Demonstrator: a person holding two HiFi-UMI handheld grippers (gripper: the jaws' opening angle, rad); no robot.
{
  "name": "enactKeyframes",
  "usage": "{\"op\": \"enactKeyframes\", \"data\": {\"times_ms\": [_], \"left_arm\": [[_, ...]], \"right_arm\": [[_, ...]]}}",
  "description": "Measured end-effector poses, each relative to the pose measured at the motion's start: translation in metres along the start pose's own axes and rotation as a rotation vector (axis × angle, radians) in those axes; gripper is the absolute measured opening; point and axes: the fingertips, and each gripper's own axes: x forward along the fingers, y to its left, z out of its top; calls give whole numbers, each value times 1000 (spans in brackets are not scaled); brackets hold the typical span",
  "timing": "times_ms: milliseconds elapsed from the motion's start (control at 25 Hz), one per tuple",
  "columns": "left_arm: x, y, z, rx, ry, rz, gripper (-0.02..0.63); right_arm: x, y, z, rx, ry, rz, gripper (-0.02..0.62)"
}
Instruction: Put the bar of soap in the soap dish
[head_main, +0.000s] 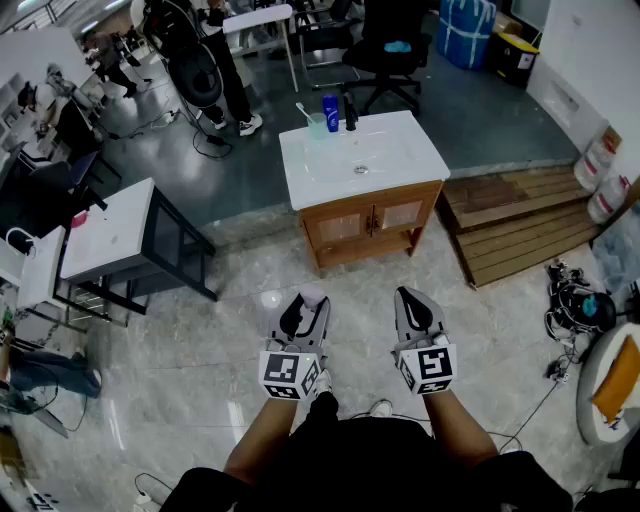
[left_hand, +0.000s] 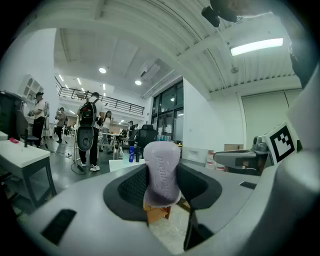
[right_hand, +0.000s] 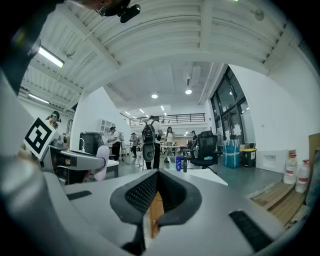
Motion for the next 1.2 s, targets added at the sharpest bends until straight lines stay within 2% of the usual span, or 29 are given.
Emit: {"op": "enactKeyframes", "data": {"times_ms": [520, 840, 1200], "left_arm": [[23, 47, 4, 1, 9, -24, 199], [40, 99, 11, 10, 11, -44, 199], [60, 153, 13, 9, 16, -81, 199]], "right_arm": [[53, 14, -1, -14, 33, -16, 15], [100, 28, 13, 9, 1, -56, 15], [146, 45, 17, -21, 26, -113, 15]]}}
